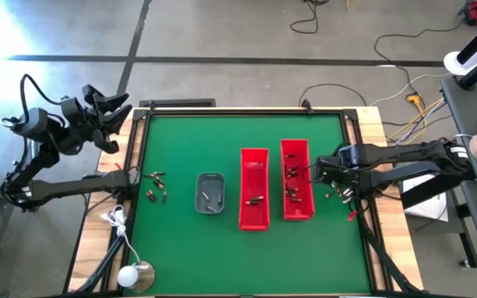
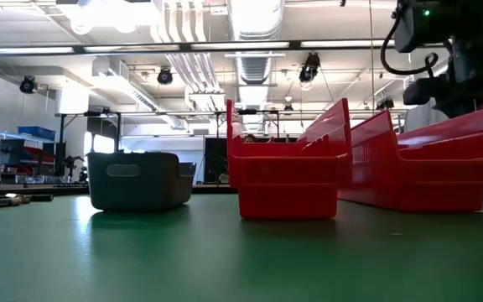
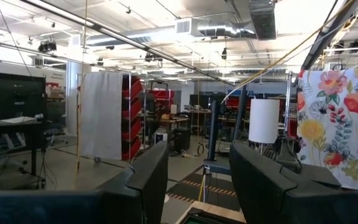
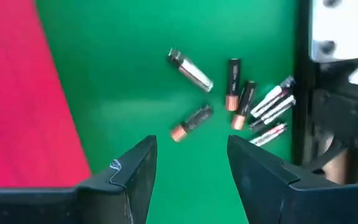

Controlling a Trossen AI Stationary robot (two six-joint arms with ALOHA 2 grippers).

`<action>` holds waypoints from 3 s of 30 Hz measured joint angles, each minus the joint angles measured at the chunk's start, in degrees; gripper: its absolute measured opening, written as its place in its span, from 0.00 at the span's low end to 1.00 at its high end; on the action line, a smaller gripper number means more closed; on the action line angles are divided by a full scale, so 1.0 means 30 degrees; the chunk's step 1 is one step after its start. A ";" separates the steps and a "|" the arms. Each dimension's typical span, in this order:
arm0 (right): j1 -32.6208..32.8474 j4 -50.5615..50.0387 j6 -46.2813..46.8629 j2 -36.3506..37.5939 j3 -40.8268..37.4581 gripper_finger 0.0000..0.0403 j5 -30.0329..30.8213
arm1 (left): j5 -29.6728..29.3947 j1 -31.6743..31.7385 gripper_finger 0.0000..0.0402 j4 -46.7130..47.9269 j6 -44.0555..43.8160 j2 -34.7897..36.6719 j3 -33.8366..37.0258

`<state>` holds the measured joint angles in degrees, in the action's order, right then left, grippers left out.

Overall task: Sort batteries
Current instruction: Adjust the right red bin on the table

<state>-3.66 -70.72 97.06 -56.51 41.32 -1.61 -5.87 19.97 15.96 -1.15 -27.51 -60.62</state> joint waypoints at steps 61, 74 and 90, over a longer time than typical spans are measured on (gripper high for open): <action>0.3257 -0.0329 -2.7645 -0.5458 0.4048 0.30 -0.0245 | 0.2688 -0.0015 0.38 -0.0190 -0.1851 -0.1719 0.0007; -0.4921 0.2094 -1.7312 -0.5517 0.6463 0.57 0.0138 | 0.2642 -0.0015 0.38 -0.0953 -0.1909 -0.1978 0.0007; -0.5872 0.4688 -1.1638 -0.7713 0.5508 0.40 0.0442 | 0.2667 -0.0015 0.38 0.0459 -0.2302 -0.0586 0.0000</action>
<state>-21.28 -56.65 62.15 -79.65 57.84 -0.28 2.13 19.92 17.33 -8.05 -29.26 -60.62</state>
